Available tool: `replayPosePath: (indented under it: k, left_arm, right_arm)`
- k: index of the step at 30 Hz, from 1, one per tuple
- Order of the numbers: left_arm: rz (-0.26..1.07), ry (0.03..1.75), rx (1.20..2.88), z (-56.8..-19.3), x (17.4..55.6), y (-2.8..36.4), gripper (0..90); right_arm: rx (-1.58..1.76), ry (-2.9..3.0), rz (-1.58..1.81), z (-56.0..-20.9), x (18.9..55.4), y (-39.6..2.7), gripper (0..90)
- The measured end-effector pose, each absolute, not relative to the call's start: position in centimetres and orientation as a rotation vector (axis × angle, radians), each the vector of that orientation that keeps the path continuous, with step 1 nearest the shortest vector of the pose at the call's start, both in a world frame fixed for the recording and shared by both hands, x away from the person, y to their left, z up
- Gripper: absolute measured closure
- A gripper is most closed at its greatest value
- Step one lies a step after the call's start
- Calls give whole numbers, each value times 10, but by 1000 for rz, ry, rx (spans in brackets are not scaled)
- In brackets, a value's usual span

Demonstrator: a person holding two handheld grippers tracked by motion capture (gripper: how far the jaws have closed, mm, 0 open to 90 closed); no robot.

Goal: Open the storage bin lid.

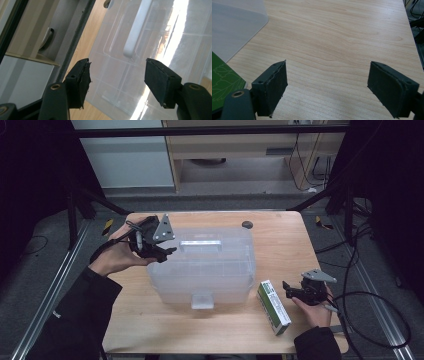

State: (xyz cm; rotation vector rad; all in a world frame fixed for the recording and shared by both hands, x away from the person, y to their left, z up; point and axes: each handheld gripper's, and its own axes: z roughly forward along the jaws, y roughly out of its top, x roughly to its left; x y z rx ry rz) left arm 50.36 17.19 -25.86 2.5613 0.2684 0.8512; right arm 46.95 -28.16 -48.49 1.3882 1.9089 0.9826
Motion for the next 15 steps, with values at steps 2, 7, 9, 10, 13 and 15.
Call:
replayPosePath:
  k: [2, 7, 9, 10, 13, 15]
  left_arm:
    - [852, 266, 2577, -259, 504, 170, 365]
    - [864, 213, 2622, -260, 504, 160, 365]
    - [866, 205, 2628, -261, 504, 157, 366]
    - [866, 201, 2634, -261, 504, 156, 369]
    - [881, 183, 2655, -263, 505, 152, 370]
    - [883, 172, 2662, -263, 506, 149, 373]
  right_arm:
    - [1389, 1910, 984, -485, 470, -282, 163]
    - [1390, 1913, 984, -485, 470, -282, 163]
    - [1392, 1916, 982, -485, 470, -282, 165]
    - [1392, 1918, 981, -486, 470, -282, 166]
    - [1396, 1921, 984, -486, 470, -281, 168]
    - [1393, 1922, 986, -485, 470, -281, 171]
